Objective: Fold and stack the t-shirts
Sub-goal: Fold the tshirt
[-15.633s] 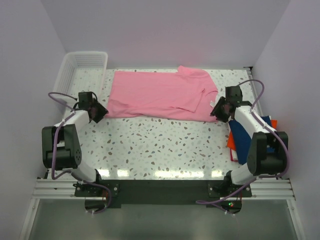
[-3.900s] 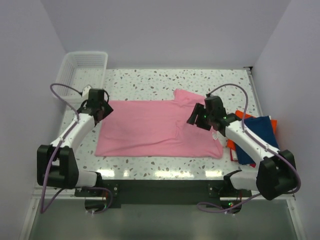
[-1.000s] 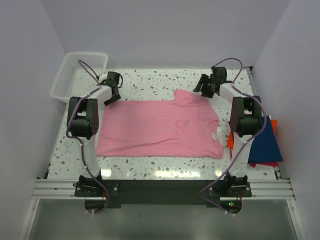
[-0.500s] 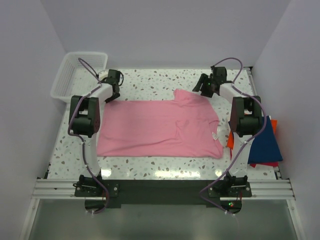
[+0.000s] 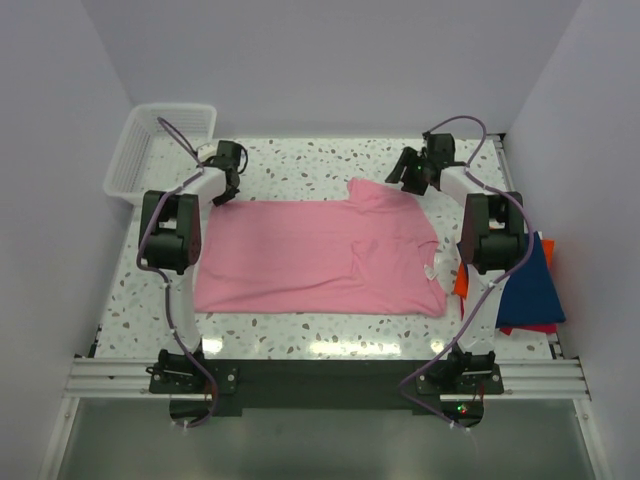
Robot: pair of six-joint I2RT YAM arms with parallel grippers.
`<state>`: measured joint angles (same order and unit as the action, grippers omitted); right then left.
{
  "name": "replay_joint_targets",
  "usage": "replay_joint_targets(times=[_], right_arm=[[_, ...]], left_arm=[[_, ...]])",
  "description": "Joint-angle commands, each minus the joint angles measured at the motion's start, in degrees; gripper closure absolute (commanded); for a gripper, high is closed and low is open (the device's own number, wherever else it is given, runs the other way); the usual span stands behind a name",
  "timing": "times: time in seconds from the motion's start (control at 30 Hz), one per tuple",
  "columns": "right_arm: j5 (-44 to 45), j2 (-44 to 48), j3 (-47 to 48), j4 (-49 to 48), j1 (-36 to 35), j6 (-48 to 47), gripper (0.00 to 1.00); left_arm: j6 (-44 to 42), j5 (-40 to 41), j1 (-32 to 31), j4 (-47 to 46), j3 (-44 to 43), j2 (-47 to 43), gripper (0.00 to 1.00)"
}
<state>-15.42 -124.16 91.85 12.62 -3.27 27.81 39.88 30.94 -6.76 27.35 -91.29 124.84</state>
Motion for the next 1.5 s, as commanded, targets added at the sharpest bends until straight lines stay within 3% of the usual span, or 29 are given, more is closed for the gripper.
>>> replay_joint_targets(times=[0.0, 0.43, 0.87, 1.1, 1.47], right_arm=[[-1.3, -0.1, 0.6, -1.5, 0.5, 0.2, 0.39], [6.0, -2.6, 5.6, 2.5, 0.9, -2.6, 0.39], [8.3, -2.6, 4.7, 5.7, -2.8, -5.8, 0.41], [9.0, -7.7, 12.1, 10.1, -5.8, -9.1, 0.41], [14.9, -9.7, 13.9, 13.1, -8.5, -12.2, 0.52]], left_arm=[[0.2, 1.0, 0.4, 0.1, 0.1, -0.8, 1.0], [-2.3, -3.1, 0.3, -7.8, 7.2, -10.3, 1.0], [-2.0, -5.4, -0.3, -9.7, 9.2, -11.3, 1.0], [-2.2, -6.0, -0.3, -10.2, 9.4, -11.3, 1.0], [-2.1, -7.4, -0.3, -10.7, 9.0, -10.3, 1.0]])
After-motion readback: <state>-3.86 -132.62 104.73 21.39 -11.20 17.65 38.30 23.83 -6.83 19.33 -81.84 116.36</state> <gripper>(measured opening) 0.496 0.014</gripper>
